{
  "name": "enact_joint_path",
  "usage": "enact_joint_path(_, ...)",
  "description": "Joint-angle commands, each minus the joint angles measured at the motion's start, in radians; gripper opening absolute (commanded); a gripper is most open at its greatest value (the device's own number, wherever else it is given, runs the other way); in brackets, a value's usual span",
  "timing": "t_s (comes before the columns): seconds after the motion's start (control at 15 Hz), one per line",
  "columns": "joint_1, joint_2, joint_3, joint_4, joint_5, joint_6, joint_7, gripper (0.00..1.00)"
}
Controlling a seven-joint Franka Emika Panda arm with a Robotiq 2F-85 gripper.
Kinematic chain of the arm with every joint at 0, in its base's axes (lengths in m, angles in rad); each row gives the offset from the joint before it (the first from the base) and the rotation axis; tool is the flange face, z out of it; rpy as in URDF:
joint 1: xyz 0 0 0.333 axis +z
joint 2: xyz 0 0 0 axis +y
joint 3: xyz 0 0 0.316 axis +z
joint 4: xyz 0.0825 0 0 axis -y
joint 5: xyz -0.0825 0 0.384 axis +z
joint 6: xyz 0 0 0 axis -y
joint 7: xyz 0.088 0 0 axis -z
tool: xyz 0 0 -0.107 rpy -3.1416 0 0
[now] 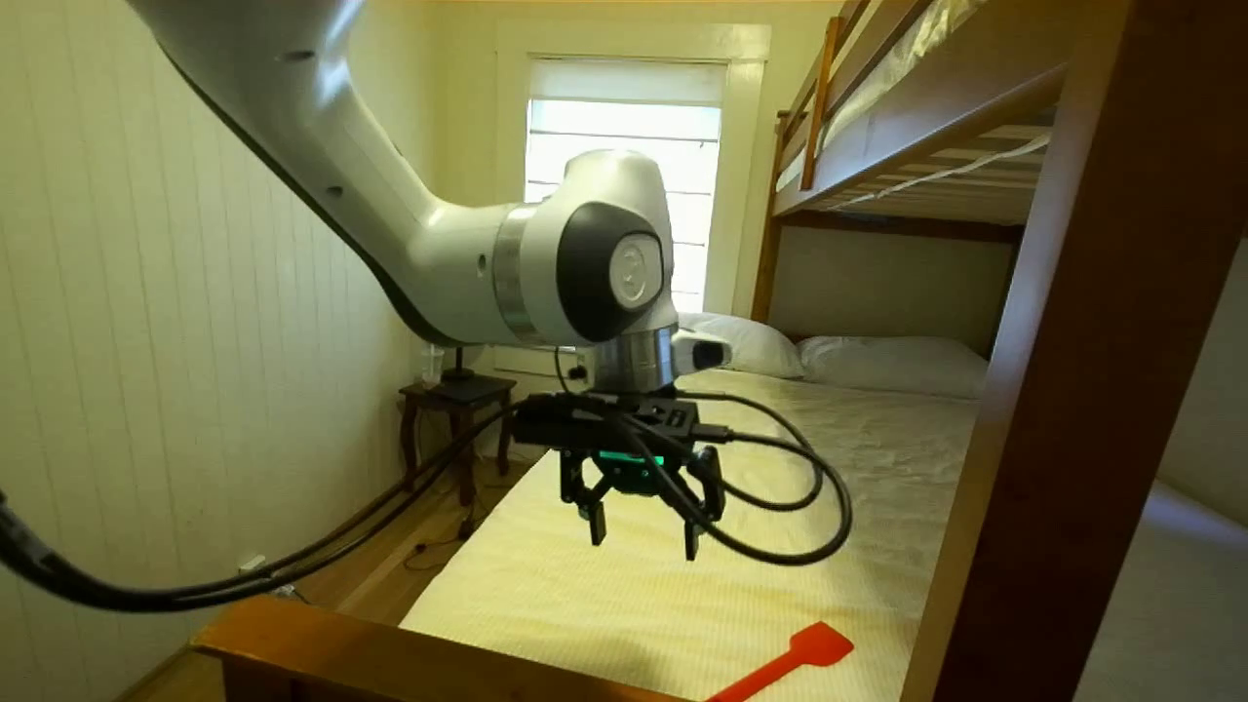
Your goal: Pull the bottom-left corner of the backwards
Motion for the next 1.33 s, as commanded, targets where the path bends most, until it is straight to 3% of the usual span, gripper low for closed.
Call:
enact_joint_path(0.0,-0.003,0.086,0.019,-0.030,0.026,0.062,0.114,1.00)
enact_joint_path(0.2,0.049,0.154,0.000,-0.040,0.138,0.107,0.032,1.00)
enact_joint_path(0.27,0.013,0.109,0.017,-0.036,0.066,0.071,0.077,1.00)
enact_joint_path(0.67,0.035,0.153,0.015,-0.038,0.114,0.088,0.058,1.00)
enact_joint_path(1.27,0.091,0.317,0.042,-0.036,0.199,0.386,0.037,1.00)
